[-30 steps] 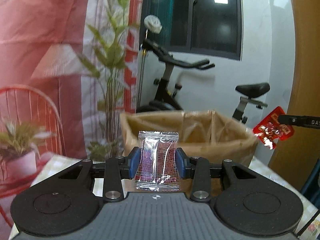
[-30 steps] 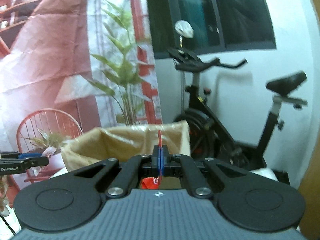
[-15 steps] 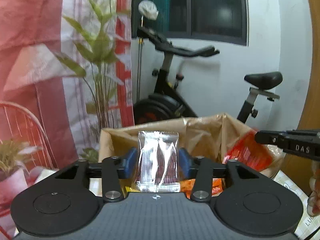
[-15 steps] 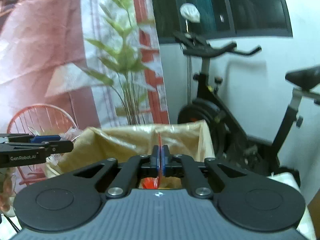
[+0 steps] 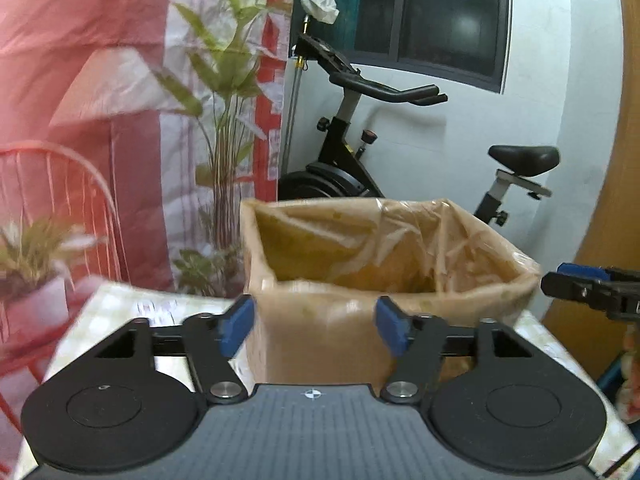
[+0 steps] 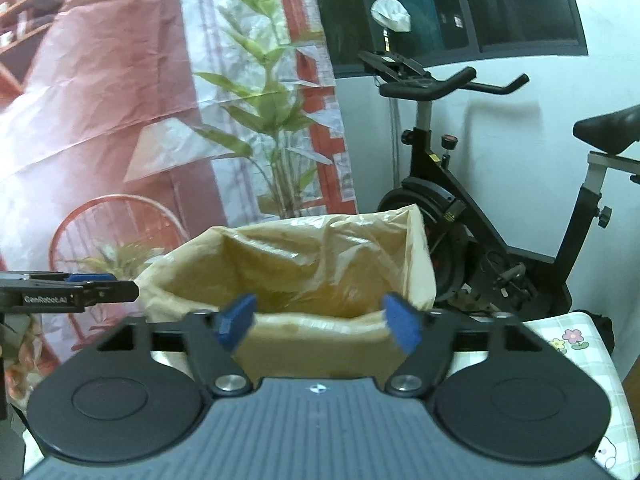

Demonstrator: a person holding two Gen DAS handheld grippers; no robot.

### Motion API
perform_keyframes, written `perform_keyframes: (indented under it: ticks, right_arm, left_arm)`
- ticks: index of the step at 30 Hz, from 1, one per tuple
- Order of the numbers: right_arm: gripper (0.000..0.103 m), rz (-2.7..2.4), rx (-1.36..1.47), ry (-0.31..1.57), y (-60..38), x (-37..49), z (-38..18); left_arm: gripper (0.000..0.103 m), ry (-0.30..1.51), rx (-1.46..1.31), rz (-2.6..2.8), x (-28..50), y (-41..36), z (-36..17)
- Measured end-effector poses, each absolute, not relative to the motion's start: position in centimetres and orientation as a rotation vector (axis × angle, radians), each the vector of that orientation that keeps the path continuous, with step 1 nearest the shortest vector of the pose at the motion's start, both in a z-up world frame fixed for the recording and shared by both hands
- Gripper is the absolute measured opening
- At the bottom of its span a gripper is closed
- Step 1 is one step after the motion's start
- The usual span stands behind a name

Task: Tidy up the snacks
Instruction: 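Move both tools back down to the snack pile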

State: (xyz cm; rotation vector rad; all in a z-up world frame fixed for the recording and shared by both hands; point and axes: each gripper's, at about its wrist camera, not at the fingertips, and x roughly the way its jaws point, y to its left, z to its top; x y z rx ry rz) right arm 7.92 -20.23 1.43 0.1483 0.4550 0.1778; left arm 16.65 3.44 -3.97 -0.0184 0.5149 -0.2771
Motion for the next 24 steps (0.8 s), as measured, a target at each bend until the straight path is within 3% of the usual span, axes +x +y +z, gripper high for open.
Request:
perform_keyframes:
  ticks: [7,24]
  right_arm:
    - [0.096,0.212,0.135,0.488,-18.9,2.7,-1.4]
    - [0.102,0.209,-0.125,0.665,-17.2,-4.4,-10.1]
  left_arm:
    - [0.077,0.515,-0.021,-0.228,11.1,4.1,-6.3]
    - [0.077,0.690,-0.135,-0.195,8.0,4.5,-14.0]
